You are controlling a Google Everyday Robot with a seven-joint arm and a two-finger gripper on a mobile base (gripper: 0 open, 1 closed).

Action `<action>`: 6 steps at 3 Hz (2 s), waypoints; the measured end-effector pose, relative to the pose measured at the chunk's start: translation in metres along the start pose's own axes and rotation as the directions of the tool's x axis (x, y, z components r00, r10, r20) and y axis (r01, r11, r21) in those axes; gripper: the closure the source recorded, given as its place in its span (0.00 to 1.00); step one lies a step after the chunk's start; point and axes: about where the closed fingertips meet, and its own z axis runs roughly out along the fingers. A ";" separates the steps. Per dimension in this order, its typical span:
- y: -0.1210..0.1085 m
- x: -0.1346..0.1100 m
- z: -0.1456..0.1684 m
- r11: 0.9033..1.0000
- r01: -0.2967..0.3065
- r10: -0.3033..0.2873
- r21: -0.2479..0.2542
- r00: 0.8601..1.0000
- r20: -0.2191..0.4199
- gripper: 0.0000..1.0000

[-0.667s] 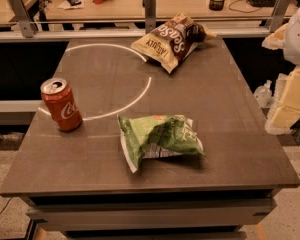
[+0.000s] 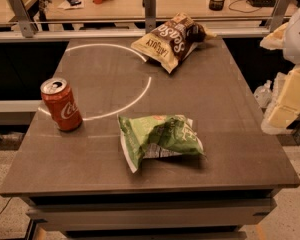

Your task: Pick green jalapeno chip bag

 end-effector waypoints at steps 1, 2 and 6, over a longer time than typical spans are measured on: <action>0.015 -0.018 0.000 0.999 -0.016 0.020 -0.047 0.995 0.098 0.00; 0.039 -0.045 0.005 0.998 0.017 -0.006 -0.066 0.986 0.166 0.00; 0.098 -0.136 0.085 0.993 0.099 -0.086 -0.061 0.979 0.186 0.00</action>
Offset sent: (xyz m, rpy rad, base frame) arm -0.0454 0.0990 -0.0217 0.2243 0.0334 0.1358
